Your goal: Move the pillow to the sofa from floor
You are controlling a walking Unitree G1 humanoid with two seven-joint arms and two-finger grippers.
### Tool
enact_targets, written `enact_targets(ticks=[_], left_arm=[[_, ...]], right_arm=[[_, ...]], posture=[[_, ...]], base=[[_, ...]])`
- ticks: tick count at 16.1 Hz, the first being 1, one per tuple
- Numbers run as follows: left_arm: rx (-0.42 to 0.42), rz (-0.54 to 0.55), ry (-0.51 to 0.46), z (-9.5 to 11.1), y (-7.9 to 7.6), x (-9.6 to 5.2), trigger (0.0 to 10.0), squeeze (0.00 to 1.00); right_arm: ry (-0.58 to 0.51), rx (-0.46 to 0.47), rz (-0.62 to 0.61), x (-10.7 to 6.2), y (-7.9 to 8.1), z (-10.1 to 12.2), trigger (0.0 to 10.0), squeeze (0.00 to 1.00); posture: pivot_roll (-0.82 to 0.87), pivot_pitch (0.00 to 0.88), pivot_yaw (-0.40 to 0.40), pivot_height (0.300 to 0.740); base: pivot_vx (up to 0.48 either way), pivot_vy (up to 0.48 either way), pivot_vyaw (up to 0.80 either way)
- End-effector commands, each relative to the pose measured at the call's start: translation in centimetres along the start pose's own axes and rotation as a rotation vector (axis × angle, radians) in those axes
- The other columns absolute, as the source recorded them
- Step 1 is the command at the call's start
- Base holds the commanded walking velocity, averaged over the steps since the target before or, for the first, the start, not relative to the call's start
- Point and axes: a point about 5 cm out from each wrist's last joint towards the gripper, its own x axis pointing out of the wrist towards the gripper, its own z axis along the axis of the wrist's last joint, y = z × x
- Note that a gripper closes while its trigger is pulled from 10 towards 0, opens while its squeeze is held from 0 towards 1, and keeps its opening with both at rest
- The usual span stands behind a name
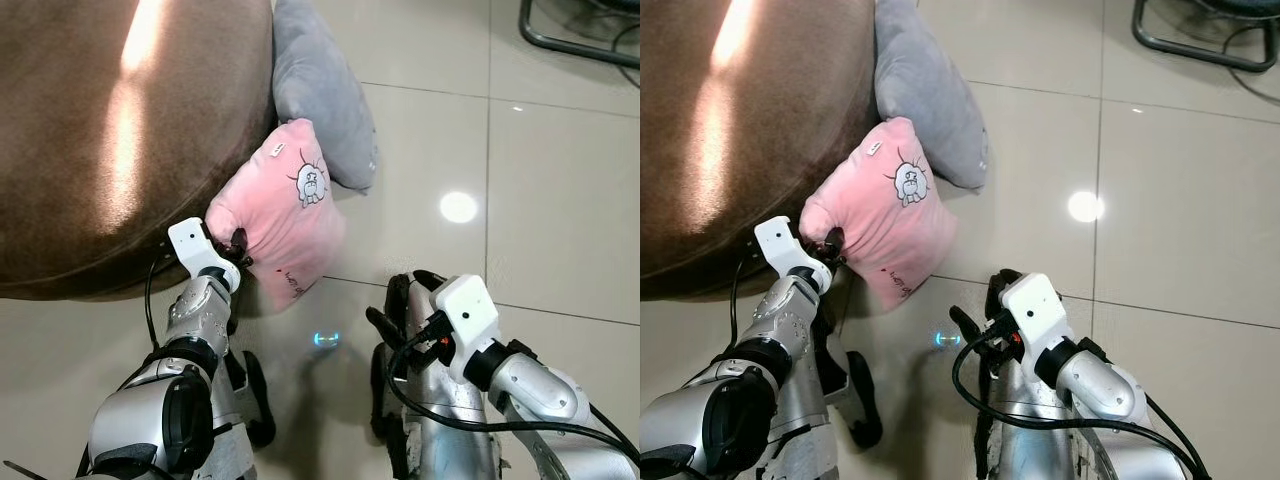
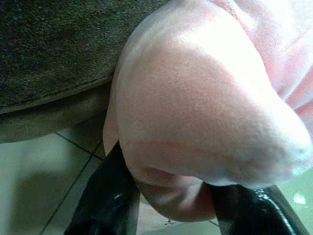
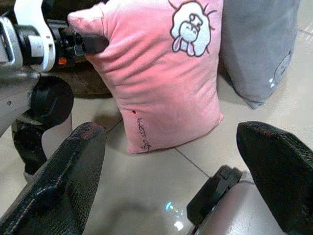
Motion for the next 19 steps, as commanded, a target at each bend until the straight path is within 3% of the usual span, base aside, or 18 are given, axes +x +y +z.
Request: enact_targets(ticks=[1,7,9,12,14,16,19], left_arm=[[-0.018,0.01,0.062,-1.5,0.4,-0.5,0.0,0.0],[-0.041,-0.05,0.07,-1.5,-0.3,-0.3,0.0,0.0],[-0.053,-0.118,0.083,-1.7,-0.8,-0.4,0.0,0.0],[-0.107,-0.288,0.098,-2.0,-2.0,-0.5,0.0,0.0],[-0.159,-0.477,0.091,-1.6,-3.4,-0.7,0.0,0.0],[-0.162,-0.566,0.094,-1.5,-4.1,-0.8,0.0,0.0],[-0.153,-0.799,0.018,1.2,-5.4,-1.3,0.0,0.0]], right_arm=[[0.021,0.018,0.001,-0.1,0.3,-0.7,10.0,0.0],[0.023,0.017,-0.007,0.0,0.2,-1.2,10.0,0.0],[0.015,0.014,-0.024,0.0,-0.1,-1.2,10.0,0.0],[-0.015,0.025,-0.087,0.0,-1.3,-1.0,10.0,0.0],[-0.051,0.043,-0.08,-0.2,-1.8,-0.3,10.0,0.0],[-0.066,0.038,-0.083,-0.3,-2.0,0.0,10.0,0.0],[-0.133,0.056,-0.204,-1.3,-3.8,0.7,10.0,0.0]], posture=[[-0.23,0.383,0.061,0.482],[-0.22,0.37,0.069,0.482],[-0.21,0.352,0.071,0.482],[-0.18,0.303,0.07,0.482],[-0.16,0.253,0.068,0.482],[-0.16,0.236,0.071,0.482],[-0.15,0.145,0.085,0.482]], base=[[0.0,0.0,0.0],[0.0,0.0,0.0],[0.0,0.0,0.0],[0.0,0.0,0.0],[0.0,0.0,0.0],[0.0,0.0,0.0],[0.0,0.0,0.0]])
